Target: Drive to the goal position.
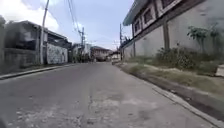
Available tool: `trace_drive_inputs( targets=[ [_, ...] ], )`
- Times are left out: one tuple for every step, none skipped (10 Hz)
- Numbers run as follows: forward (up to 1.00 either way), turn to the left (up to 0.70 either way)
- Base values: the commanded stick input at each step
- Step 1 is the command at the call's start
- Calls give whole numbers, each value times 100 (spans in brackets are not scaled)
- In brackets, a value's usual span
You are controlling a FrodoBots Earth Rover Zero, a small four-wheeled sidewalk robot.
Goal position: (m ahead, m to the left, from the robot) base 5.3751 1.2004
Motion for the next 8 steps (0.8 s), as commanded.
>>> trace_drive_inputs(
  targets=[
    [100, 0],
    [100, 0],
    [100, 0],
    [100, 0],
    [100, 0],
    [100, 0],
    [100, 0],
    [100, 0]
  ],
)
